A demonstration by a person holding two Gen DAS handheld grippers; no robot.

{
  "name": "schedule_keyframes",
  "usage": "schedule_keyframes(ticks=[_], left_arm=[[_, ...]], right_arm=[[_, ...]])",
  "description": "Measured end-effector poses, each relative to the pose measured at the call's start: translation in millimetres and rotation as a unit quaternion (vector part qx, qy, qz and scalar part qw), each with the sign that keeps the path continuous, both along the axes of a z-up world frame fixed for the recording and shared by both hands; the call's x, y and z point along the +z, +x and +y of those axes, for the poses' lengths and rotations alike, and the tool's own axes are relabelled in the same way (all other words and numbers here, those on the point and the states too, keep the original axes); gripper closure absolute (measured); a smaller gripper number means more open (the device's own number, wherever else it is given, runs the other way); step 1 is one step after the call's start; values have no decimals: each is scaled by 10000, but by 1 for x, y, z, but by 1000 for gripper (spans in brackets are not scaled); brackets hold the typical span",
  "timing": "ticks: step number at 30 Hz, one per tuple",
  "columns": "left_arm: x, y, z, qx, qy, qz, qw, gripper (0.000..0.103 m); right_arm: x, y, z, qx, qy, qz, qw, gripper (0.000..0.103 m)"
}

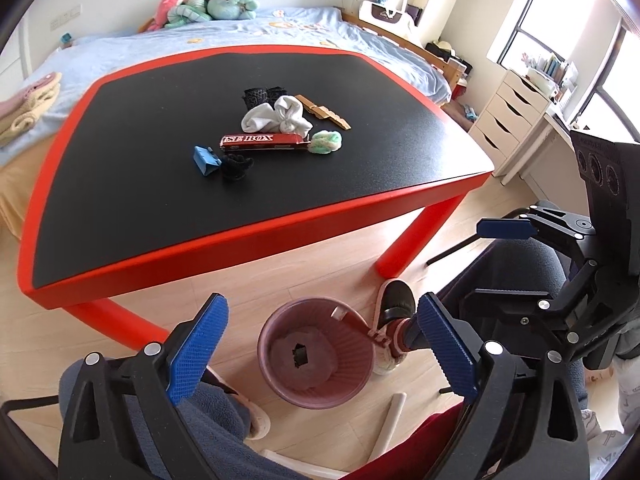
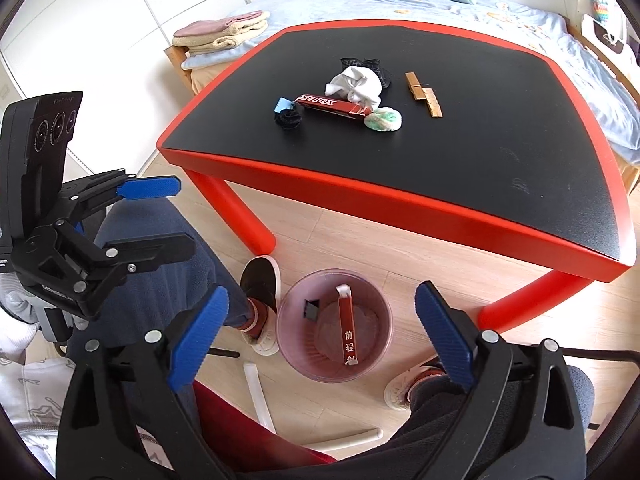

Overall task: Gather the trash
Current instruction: 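Open both tools to drop the carton and card into the wastebasket, then move both open tools back over the table toward the remaining items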

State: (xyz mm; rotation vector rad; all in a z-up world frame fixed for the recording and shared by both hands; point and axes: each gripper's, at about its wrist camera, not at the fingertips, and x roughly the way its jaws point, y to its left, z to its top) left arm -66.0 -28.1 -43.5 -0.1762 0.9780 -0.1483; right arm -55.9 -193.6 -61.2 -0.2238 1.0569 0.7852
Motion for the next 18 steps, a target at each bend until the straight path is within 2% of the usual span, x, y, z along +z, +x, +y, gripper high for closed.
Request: schedule_keyframes(ticks=[18], left_arm=[[3,3,11,183,44,-5,9998,8]], right_arm=[[0,5,-3,-148,-78,-16,9999,4]])
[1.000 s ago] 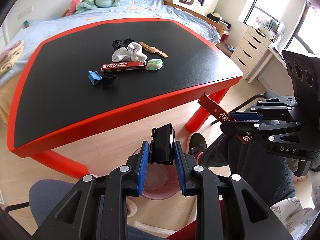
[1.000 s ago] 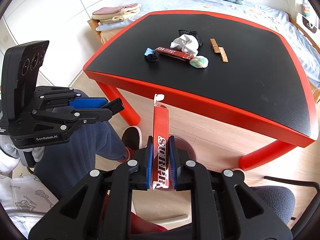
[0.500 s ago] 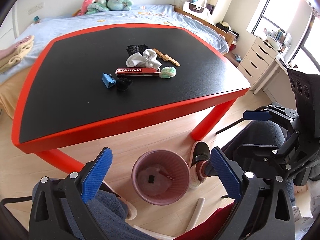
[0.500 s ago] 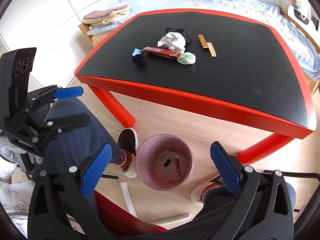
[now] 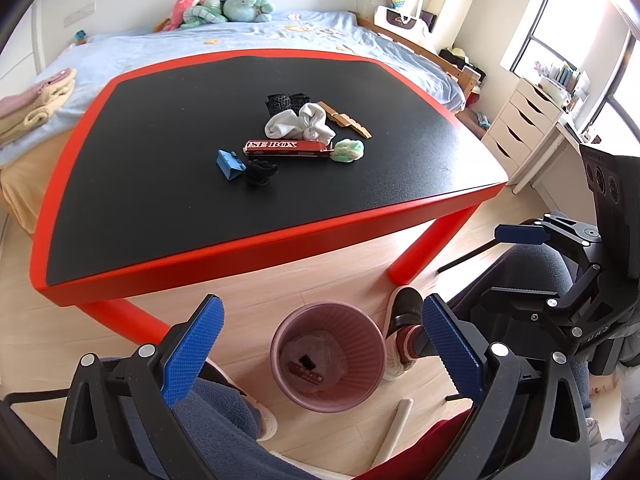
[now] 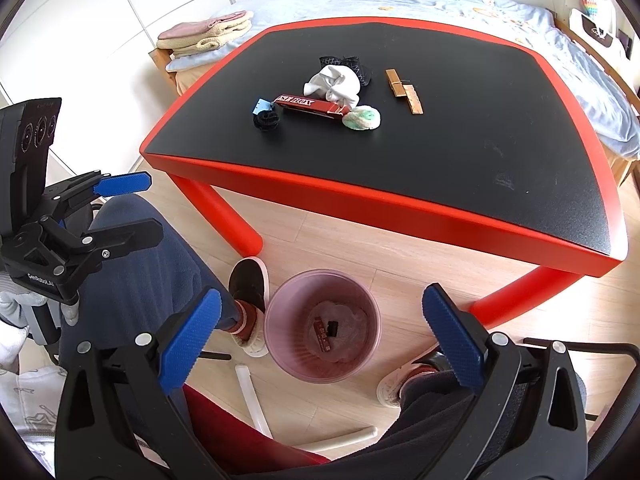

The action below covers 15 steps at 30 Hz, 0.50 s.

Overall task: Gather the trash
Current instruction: 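Move both open tools back over the table toward the remaining items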

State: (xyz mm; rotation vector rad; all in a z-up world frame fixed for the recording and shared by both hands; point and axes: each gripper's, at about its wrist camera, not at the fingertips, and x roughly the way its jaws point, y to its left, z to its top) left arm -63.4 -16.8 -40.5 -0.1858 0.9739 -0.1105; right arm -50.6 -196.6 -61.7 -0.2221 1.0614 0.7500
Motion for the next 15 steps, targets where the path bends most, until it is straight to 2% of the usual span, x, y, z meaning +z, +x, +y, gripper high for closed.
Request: schedule_keyframes(ticks=[15], left_arm=[[10,9,10,61,30,-86,9999,8]], right_arm=[[13,11,4,54,50,-86,9999,4]])
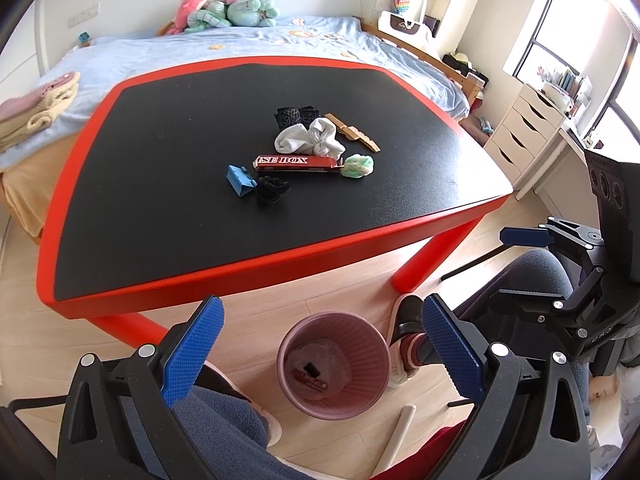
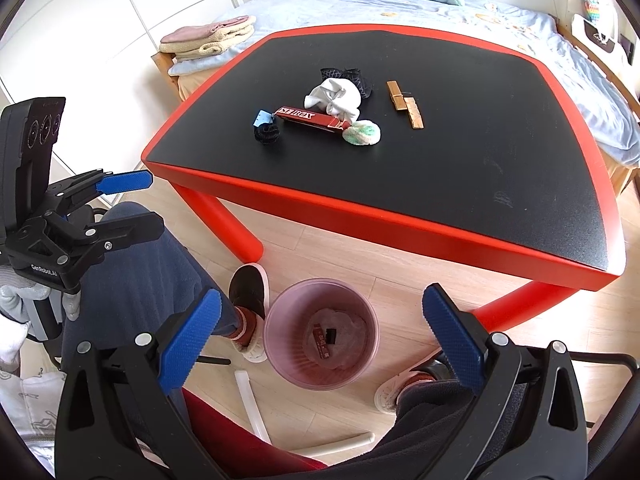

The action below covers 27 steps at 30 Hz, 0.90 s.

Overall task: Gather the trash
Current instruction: 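Move both open tools back over the table toward the remaining items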

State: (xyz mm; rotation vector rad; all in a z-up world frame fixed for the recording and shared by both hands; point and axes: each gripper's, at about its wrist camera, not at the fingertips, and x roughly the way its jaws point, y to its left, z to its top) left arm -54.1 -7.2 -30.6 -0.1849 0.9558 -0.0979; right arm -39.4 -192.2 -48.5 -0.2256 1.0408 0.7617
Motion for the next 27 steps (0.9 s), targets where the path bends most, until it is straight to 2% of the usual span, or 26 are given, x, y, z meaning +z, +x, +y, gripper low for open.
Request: schedule_keyframes(ticks=[15,27], left_arm=[[9,48,14,-153,138,13,9998,8],[-16,91,20,-279,127,321,9990,8]], right_arm=[[26,54,20,147,-60,-410,9990,4],[5,107,49,307,-305,-304,9986,4]])
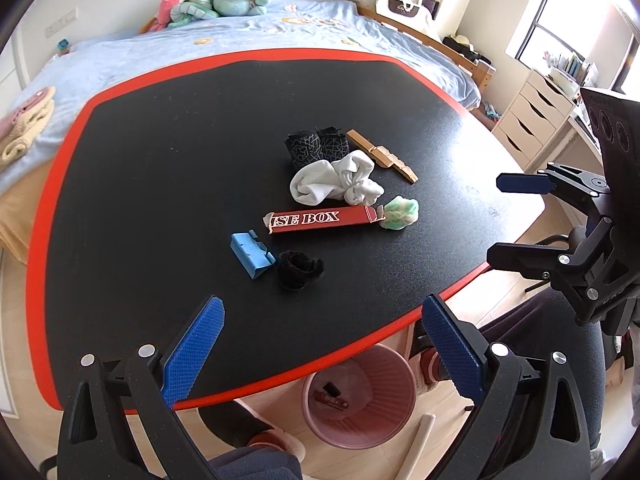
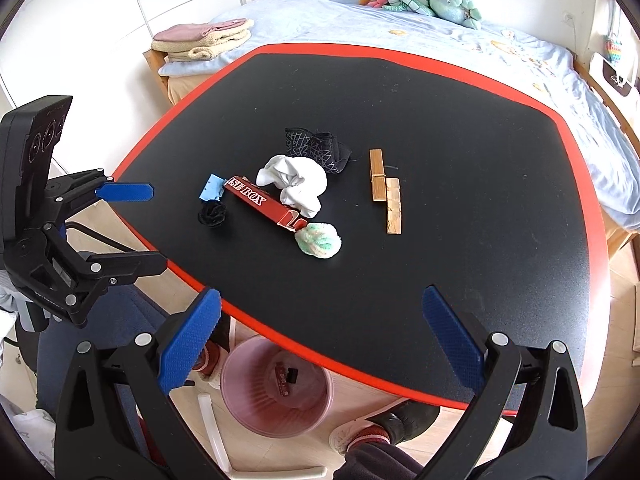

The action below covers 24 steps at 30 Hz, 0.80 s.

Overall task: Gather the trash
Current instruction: 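Move both open tools back over the table toward the remaining items, then grasp the black cloth with the left tool while the right grasps the green-white ball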

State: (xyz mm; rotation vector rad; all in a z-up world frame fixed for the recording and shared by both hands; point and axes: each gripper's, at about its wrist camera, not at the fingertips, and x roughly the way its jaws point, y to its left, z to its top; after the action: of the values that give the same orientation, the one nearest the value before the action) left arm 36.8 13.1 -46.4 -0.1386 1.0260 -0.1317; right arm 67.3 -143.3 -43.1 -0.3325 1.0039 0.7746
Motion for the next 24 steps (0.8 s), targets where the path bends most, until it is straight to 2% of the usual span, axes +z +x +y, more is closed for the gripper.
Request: schedule_keyframes(ticks=[9,10,12,16,24], left_arm=[[-12,13,-1,-99,-98,86,9999,10],[-13,14,0,-107,-113,81,9998,11],[-16,16,0,-126,-131,118,9998,25],[-20,20,-1,-154,-186,162,9996,28],[-28,26,3,-72,-115,206,9997,44]], right_arm=[[-15,16,6,-27,-58,112,9999,4],[-16,17,6,-28,-58,122,9999,4],[-18,19,7,-38,-65,134,9999,4],[-21,21,8,-63,-63,162,9998,4],[-25,26,13,-10,-71,176,9998,5]])
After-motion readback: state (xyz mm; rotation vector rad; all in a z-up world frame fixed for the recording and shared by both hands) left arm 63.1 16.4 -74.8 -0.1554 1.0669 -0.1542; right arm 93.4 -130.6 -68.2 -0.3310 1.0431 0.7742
